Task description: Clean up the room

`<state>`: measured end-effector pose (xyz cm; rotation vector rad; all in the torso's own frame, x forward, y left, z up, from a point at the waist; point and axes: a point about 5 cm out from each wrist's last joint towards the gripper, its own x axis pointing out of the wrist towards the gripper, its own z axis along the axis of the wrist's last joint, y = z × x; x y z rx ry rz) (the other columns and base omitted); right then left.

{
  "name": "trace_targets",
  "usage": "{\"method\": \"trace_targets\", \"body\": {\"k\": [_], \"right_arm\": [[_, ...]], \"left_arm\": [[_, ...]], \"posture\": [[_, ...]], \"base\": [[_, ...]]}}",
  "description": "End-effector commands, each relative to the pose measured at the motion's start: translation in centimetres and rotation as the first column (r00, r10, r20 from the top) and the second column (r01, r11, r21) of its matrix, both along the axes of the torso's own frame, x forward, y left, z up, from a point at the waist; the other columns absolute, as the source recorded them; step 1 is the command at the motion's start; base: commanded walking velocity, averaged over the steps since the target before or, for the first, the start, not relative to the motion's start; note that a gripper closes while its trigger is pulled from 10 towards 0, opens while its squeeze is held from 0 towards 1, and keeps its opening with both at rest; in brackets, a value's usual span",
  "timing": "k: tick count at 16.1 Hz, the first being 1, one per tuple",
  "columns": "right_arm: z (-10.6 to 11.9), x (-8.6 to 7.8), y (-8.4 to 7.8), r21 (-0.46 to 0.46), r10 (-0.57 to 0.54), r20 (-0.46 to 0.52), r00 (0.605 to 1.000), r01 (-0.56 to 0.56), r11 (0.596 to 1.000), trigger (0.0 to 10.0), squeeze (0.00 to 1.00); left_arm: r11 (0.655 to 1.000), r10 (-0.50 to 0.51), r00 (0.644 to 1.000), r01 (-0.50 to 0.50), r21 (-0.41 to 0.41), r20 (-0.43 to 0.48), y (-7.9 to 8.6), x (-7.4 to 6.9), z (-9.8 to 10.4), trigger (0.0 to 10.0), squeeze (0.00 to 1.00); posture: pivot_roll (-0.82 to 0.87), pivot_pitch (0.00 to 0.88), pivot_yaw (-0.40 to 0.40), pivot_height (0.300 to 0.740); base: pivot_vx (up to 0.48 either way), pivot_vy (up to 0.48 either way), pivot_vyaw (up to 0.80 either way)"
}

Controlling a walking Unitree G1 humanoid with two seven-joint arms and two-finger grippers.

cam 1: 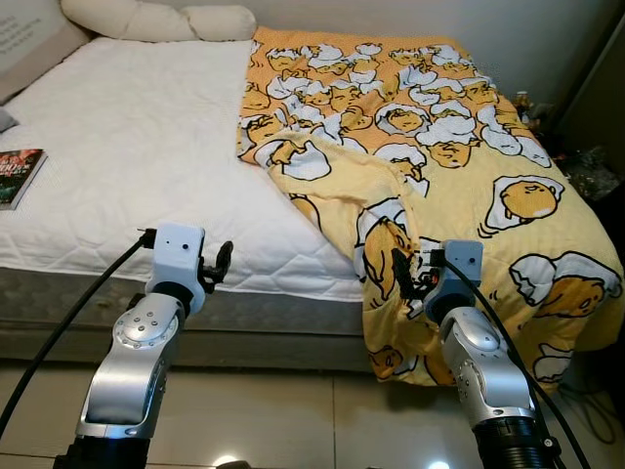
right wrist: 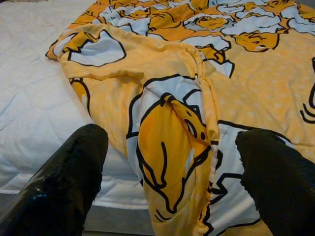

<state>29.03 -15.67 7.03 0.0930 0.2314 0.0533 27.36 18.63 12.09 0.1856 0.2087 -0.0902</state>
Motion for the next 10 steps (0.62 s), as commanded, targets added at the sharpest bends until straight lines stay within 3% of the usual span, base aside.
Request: {"method": "trace_targets", "body": {"k": [1,10], "right_arm": [[0.28,0.32,-0.05,-0.007,-0.003,0.003,1.000,0.003,1.000,10.0,0.00],[0.75,0.70,0.10,-0.020,0.008,0.022,1.000,-0.008,1.000,10.0,0.00]], "left_arm": [[1.000,-0.010,1.000,0.011,-0.010,0.021,-0.08,0.15,0.47,10.0,0.00],[1.000,-0.007,1.000,0.007,-0.029,0.023,0.00,0.33,0.63,10.0,0.00]], "posture": [[0.01,0.000,-0.020,0.740],[0.01,0.000,-0.019,0.740]], "base": [[0.277,0.000,0.00],[0.330,0.000,0.00]]}}
